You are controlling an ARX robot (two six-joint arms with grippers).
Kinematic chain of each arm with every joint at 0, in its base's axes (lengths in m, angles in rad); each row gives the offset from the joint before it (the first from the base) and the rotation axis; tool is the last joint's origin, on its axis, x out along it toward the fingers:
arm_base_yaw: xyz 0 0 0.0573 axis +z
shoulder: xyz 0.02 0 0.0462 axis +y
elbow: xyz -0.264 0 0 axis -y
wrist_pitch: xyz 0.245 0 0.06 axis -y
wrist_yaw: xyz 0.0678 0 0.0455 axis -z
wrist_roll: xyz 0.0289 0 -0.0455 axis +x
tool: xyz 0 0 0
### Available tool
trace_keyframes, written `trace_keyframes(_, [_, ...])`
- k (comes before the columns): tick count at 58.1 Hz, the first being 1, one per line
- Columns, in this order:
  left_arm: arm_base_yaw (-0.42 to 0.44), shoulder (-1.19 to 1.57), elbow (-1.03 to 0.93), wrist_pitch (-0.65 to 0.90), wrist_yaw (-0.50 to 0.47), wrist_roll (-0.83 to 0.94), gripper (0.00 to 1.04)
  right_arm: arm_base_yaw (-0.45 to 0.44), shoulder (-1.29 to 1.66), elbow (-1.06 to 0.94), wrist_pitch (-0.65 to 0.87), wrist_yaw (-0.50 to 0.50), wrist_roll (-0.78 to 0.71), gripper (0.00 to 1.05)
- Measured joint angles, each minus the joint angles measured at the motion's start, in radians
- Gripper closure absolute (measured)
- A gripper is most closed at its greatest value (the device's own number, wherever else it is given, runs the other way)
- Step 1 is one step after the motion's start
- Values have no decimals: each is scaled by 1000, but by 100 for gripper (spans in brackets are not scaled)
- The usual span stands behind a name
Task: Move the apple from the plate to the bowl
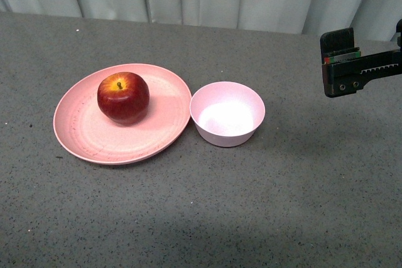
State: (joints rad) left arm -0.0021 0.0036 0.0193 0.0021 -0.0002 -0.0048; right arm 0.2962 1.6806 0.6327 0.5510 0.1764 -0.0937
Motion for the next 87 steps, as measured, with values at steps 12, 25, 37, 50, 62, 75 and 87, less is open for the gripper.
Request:
trace_keyframes(12, [0, 1, 0, -2, -3, 0, 7, -43, 26, -250, 710, 65, 67, 44])
trace_keyframes(25, [0, 0, 0, -2, -2, 0, 7, -181, -486, -506, 505, -66, 80, 104])
trace_keyframes(37, [0, 0, 0, -2, -2, 0, 7, -241, -682, -573, 372, -140, 83, 104])
trace_keyframes(50, [0, 0, 0, -2, -2, 0, 7, -293, -860, -609, 229, -172, 83, 104])
trace_keyframes(62, [0, 0, 0, -2, -2, 0, 7, -294, -1005, -623, 103, -174, 83, 104])
trace_keyframes(75, [0, 0, 0, -2, -2, 0, 7, -294, -1153, -627, -31, -175, 83, 104])
trace_keyframes(87, [0, 0, 0, -2, -2, 0, 7, -294, -1269, -627, -140, -175, 83, 104])
